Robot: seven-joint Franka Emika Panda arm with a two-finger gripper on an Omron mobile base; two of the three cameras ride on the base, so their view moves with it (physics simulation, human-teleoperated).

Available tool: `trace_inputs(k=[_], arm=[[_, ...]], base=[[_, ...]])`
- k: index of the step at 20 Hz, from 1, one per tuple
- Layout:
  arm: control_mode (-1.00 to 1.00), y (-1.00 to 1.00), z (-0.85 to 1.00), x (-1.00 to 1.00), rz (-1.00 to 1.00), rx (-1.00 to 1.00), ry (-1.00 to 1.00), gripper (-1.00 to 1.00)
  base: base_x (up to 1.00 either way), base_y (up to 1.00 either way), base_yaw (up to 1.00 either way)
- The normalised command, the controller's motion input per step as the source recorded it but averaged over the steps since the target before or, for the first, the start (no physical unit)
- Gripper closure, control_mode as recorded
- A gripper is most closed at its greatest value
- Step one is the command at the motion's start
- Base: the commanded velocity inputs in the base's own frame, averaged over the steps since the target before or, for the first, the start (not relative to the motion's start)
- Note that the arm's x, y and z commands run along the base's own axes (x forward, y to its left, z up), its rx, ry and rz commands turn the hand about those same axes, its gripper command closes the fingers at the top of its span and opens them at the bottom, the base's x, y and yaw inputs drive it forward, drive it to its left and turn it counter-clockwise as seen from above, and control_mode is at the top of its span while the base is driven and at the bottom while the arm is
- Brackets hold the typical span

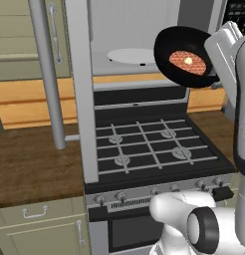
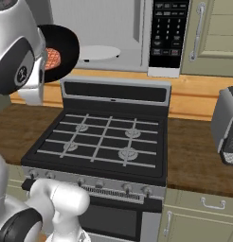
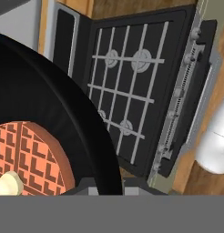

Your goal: Open the microwave, place the bowl with waffle inside the microwave, then close the microwave door and turn it on.

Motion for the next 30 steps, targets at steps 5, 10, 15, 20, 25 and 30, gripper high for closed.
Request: trace_inputs(k=[5,10,15,20,25,30], arm=[[-1.00,0.01,0.00,0.56,0.00,-0.02,-0.07,1.00],[-1.00,0.00,-0.26,0.59,0.00,-0.05,-0.10,1.00],[-1.00,0.10,-0.16,0.52,0.00,-0.08,-0.05,1.00],[-1.00,0.13,0.14,0.34,0.00,-0.01,0.00,1.00],[-1.00,0.16,0.38,0.37,0.00,0.00,0.01,1.00],[-1.00,0.13,0.21,0.42,0.00,0.00,0.12,1.00]], base=[[0.00,0.00,0.00],[0.00,0.00,0.00],[0.00,0.00,0.00],[0.00,0.00,0.00],[0.00,0.00,0.00],[0.00,0.00,0.00]])
